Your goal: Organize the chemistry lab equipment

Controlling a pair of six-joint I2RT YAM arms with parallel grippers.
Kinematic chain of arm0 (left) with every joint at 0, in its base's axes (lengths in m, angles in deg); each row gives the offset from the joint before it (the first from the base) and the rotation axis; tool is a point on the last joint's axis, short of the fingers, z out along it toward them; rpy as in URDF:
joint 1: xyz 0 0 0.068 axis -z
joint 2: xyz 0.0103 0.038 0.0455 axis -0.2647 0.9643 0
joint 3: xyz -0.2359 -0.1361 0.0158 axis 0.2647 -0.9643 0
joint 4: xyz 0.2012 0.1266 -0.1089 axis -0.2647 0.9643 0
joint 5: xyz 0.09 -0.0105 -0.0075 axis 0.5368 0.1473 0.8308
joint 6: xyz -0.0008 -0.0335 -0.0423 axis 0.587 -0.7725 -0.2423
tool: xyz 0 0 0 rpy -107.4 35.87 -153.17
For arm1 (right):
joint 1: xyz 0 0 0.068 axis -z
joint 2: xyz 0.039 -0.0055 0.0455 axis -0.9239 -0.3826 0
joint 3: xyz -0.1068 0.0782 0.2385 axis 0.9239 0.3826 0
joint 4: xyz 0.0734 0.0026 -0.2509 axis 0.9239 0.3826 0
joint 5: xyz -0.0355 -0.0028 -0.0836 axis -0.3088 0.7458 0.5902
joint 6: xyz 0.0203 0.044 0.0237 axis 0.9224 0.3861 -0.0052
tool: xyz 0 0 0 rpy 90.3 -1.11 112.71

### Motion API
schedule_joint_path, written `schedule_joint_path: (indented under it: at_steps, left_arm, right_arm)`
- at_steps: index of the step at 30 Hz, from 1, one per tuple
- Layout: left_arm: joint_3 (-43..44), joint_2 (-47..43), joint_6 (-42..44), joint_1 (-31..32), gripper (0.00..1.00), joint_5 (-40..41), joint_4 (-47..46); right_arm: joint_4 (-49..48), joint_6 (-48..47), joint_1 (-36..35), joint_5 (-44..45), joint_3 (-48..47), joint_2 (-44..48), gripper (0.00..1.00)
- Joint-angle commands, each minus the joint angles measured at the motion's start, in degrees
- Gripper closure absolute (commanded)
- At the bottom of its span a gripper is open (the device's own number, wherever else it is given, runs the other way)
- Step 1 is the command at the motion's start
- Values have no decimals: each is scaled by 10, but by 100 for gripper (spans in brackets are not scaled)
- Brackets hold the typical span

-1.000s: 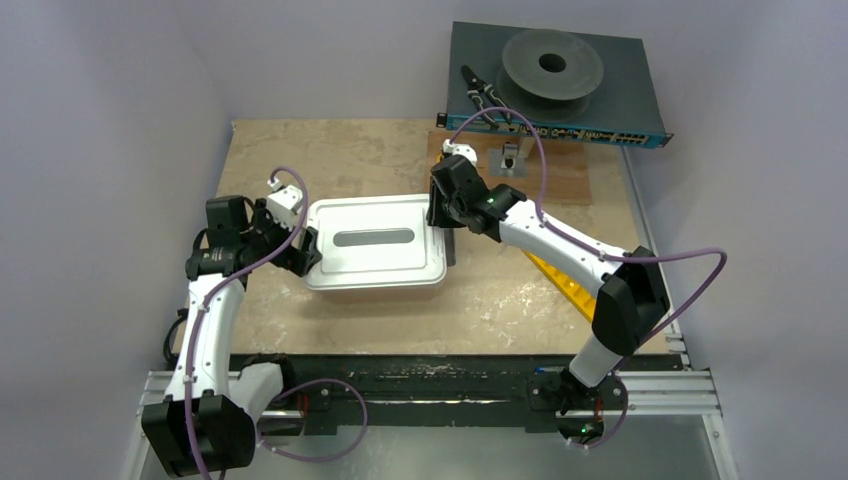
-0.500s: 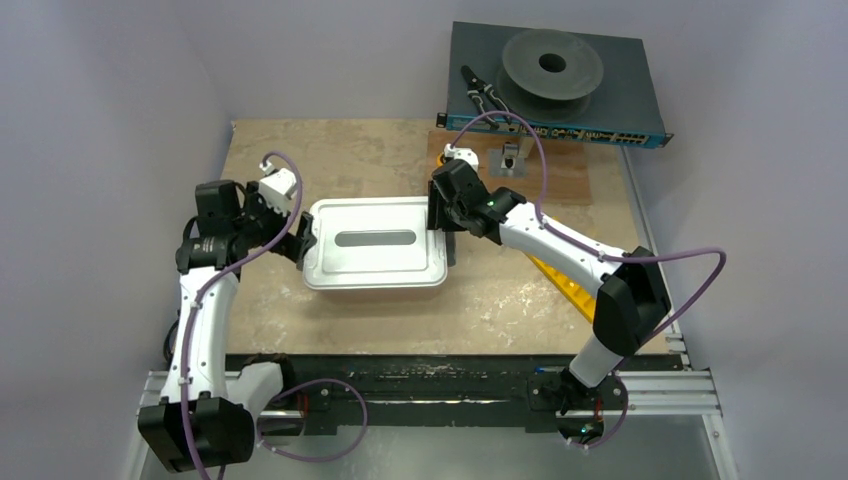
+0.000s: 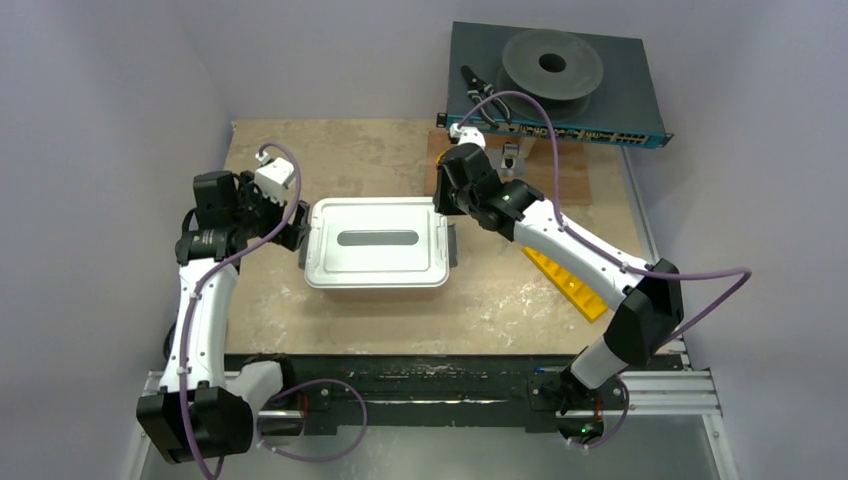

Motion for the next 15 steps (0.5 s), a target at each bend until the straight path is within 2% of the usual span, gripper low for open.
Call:
schedule_joint_path:
  at_steps: [1, 6, 15]
  left_arm:
    - [-21, 17, -9, -2, 0, 36, -60]
    - [-30, 32, -3, -1, 0, 49, -80]
    - [-45, 34, 7, -1, 0, 55, -75]
  right_arm:
    - [-34, -10, 5, -22, -24, -25, 85]
    - [-56, 1, 30, -35, -12, -44, 92]
    - [-94, 20, 70, -78, 69, -42, 94]
